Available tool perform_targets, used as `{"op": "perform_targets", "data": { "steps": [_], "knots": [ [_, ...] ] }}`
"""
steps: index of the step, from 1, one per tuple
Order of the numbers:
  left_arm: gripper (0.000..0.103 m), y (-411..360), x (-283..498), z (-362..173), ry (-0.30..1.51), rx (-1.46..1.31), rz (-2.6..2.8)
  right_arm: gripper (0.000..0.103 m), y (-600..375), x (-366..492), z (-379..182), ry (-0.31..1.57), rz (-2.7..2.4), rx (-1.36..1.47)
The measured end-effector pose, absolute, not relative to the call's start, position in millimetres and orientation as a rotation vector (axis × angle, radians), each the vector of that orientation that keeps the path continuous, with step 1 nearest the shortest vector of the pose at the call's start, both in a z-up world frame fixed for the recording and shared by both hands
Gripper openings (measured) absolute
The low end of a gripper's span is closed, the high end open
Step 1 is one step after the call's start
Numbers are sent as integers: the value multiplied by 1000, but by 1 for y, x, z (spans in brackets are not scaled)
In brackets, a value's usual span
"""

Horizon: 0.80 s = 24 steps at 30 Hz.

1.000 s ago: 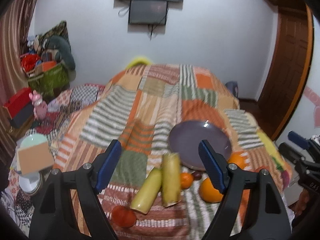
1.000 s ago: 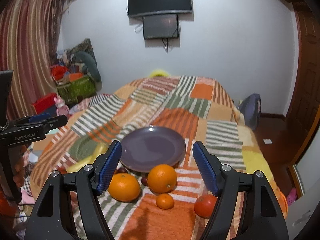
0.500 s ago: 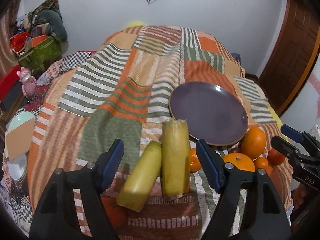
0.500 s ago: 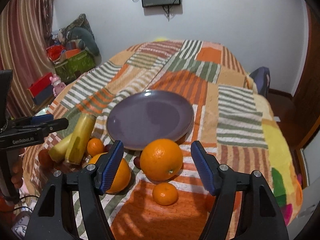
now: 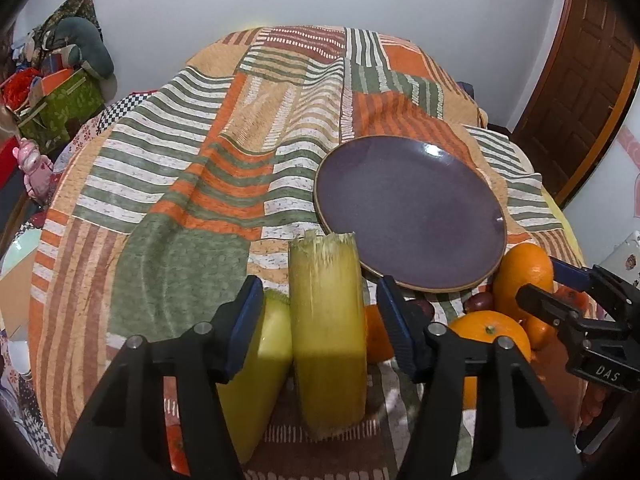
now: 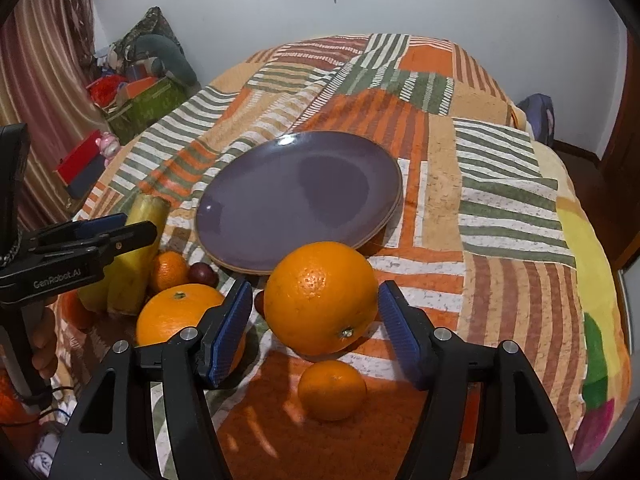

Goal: Organize fruits
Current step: 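Grasp and lift the yellow cylinder with left tool while right tool grasps the large orange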

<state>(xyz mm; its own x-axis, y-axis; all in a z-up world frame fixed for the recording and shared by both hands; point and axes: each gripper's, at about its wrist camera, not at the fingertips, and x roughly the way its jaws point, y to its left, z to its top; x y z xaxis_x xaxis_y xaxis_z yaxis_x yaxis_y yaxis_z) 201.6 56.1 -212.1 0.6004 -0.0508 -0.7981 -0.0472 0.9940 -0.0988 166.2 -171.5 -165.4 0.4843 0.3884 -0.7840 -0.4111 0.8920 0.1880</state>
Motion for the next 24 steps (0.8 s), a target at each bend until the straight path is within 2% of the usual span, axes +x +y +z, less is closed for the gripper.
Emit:
{"op": "perform_targets", "data": {
  "steps": [4, 6, 11, 15, 24],
  "knots": [
    [48, 57, 211, -219, 943, -123, 1, 64, -172, 169, -170, 950, 474, -43],
    [40, 57, 212, -220, 939, -131, -12, 64, -172, 170, -171, 954, 469, -45],
    [39, 57, 212, -219, 938, -140, -24, 64, -172, 176, -179, 987, 471, -38],
    [39, 59, 207, -214, 935, -152, -31, 59, -172, 177, -181, 992, 467, -39],
    [39, 54, 186, -181, 856, -140, -59, 58, -175, 170, -170, 957, 474, -26]
  ]
}}
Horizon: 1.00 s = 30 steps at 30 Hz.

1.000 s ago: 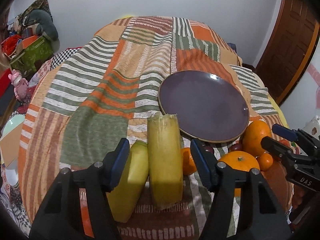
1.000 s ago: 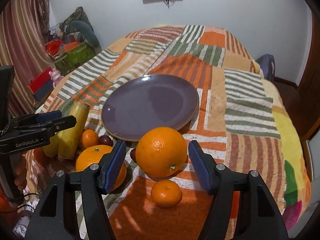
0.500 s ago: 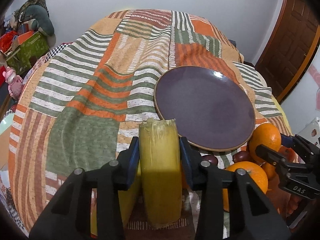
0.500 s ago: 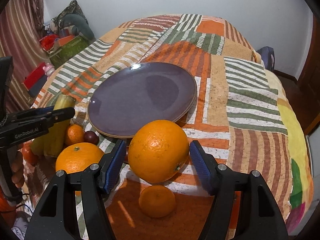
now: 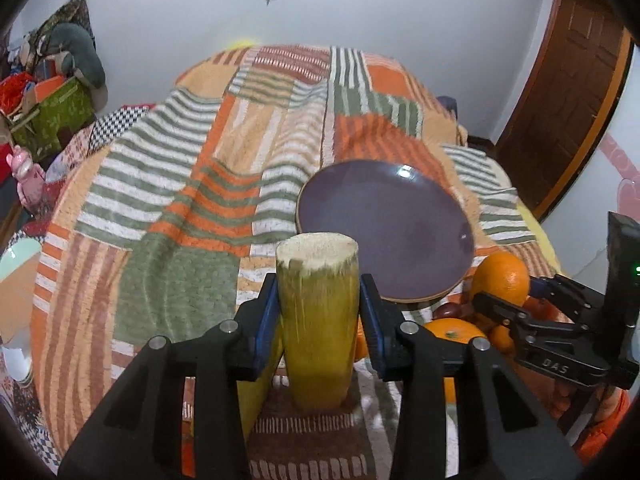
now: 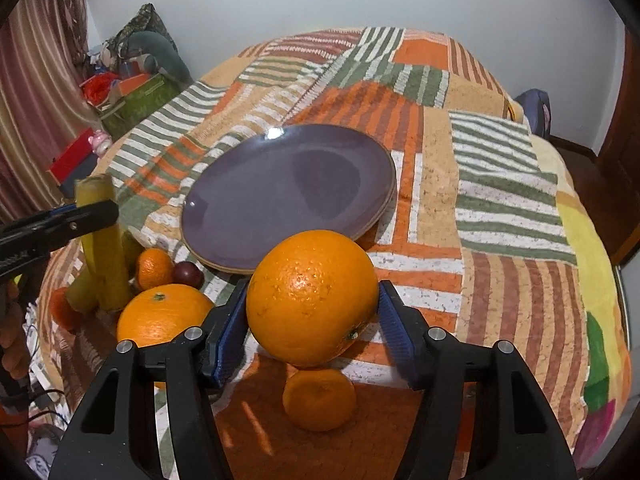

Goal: Organize fruits
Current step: 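Grasp and lift the yellow cylinder with left tool while right tool grasps the large orange, then lower the cylinder onto the purple plate with left tool while right tool sets the orange there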

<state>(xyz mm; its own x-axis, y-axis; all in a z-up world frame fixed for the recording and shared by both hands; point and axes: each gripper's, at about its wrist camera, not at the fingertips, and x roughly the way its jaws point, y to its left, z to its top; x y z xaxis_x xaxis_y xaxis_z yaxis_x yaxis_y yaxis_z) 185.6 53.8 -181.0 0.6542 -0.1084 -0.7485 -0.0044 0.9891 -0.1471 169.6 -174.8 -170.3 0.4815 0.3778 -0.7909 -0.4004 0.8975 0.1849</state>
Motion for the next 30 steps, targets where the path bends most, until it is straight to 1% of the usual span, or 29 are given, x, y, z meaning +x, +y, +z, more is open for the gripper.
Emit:
{"op": "perform_targets", "data": {
  "steps": [9, 16, 23, 30],
  "knots": [
    [39, 48, 168, -141, 765, -139, -86, 58, -179, 163, -143, 879, 470, -15],
    [39, 38, 175, -121, 719, -123, -106, 58, -183, 166, -123, 806, 454, -32],
    [39, 24, 196, -119, 713, -83, -126, 58, -183, 176, -106, 733, 443, -73],
    [39, 18, 223, -136, 773, -83, -156, 58, -176, 195, -107, 716, 446, -99]
  ]
}}
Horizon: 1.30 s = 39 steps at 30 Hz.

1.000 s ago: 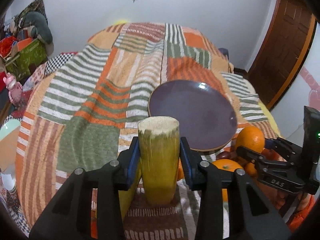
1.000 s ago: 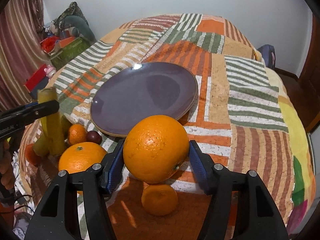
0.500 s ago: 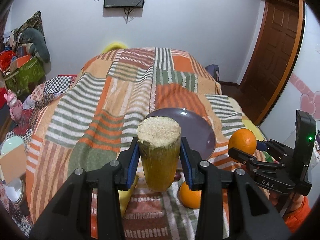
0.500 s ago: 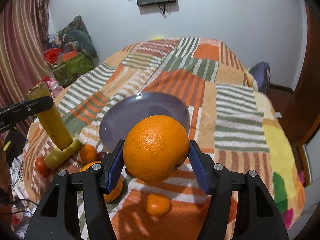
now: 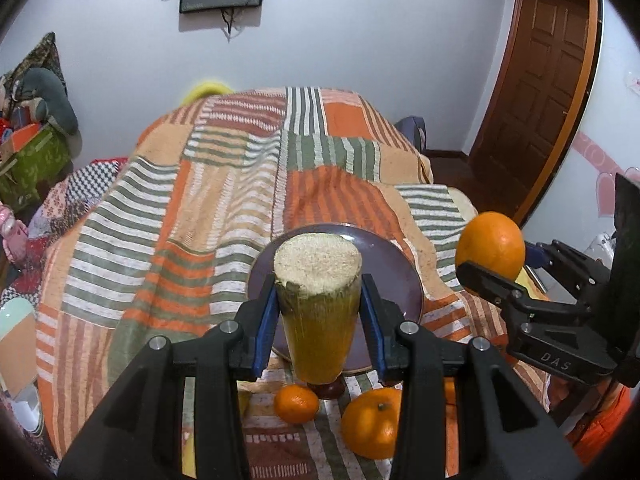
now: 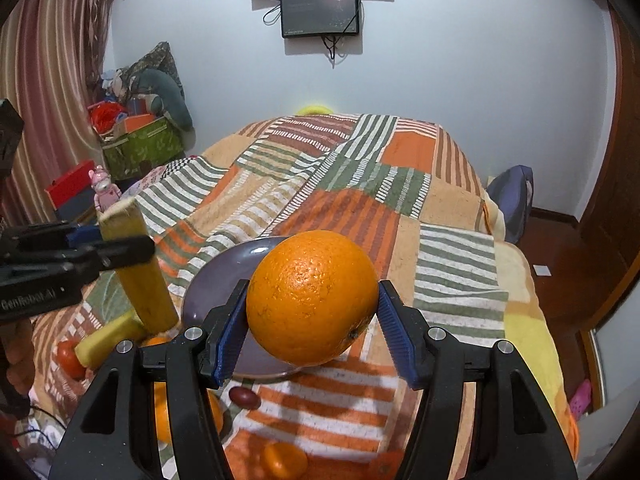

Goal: Organize fruits
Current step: 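Lower the cylinder onto the purple plate with left tool while right tool sets the orange there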

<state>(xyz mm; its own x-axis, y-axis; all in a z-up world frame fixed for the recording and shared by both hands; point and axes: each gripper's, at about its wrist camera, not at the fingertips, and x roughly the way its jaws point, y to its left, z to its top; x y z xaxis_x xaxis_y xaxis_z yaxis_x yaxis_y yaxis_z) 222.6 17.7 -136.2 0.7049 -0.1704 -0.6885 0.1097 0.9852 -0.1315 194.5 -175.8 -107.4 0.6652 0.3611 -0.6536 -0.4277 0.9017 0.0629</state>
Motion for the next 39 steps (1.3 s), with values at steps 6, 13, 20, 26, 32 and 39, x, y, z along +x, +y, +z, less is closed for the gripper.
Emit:
{"op": "perform_targets", "data": {
  "steps": [6, 13, 20, 26, 32, 39],
  "knots": [
    [39, 18, 247, -155, 835, -80, -176, 58, -166, 209, -125, 750, 448, -120],
    [39, 20, 279, -173, 911, -78, -192, 58, -156, 234, -139, 786, 442, -147],
    [39, 25, 305, -179, 936, -90, -212, 58, -143, 257, -150, 821, 457, -200],
    [39, 24, 327, -186, 960, -84, -214, 58, -132, 273, -157, 850, 476, -224],
    [39, 28, 347, -197, 999, -111, -223, 58, -122, 286, -166, 889, 484, -219],
    [39, 25, 362, -212, 1039, -91, -224, 58, -113, 298, -179, 947, 492, -242]
  ]
}}
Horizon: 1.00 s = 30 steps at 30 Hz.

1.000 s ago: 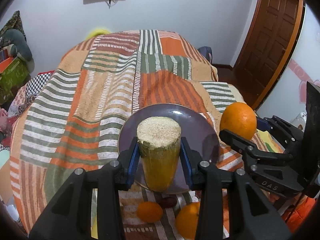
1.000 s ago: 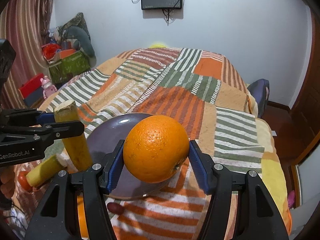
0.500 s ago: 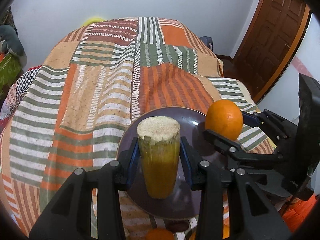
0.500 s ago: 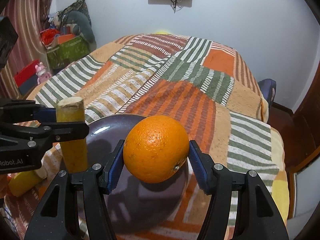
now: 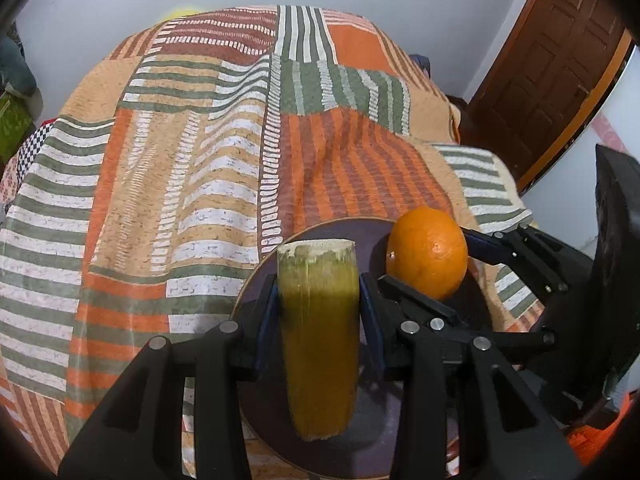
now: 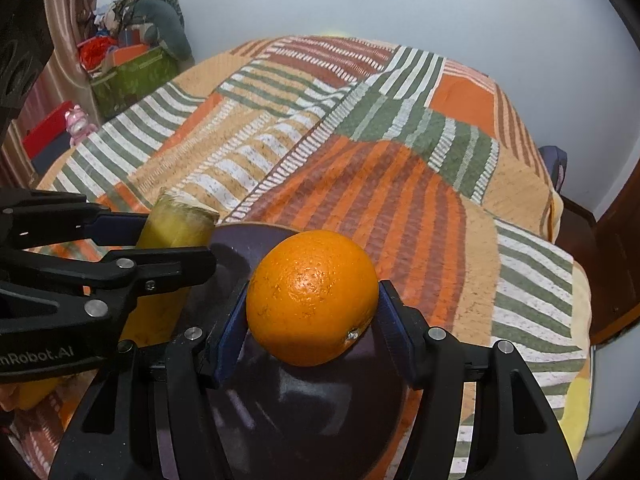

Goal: Organize fruits
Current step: 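Lower the cylinder onto the purple plate with left tool while right tool sets the orange there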

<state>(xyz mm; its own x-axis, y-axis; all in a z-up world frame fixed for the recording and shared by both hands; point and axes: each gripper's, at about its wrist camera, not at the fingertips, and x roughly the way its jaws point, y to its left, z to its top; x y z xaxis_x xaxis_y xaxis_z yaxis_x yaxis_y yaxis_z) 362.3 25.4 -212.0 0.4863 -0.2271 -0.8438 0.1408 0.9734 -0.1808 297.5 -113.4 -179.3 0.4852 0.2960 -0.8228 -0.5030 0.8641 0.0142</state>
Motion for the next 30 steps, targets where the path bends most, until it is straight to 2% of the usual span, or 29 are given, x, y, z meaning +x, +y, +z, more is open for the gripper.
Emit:
{"op": "perform_targets", "data": {
  "steps": [12, 18, 21, 26, 30],
  "knots": [
    [39, 27, 367, -230, 1084, -65, -197, 59, -106, 298, -184, 945, 493, -301],
    [41, 27, 357, -211, 1026, -14, -182, 60, -106, 293, -179, 936, 499, -301],
    [41, 32, 349, -199, 1001, -21, -174, 66, -108, 286, -166, 898, 493, -306],
    [41, 39, 327, -173, 946, -28, -162, 66, -115, 271, -140, 843, 492, -274],
    [46, 44, 298, -149, 881, -5, -137, 67, -120, 252, -120, 801, 492, -249]
  ]
}}
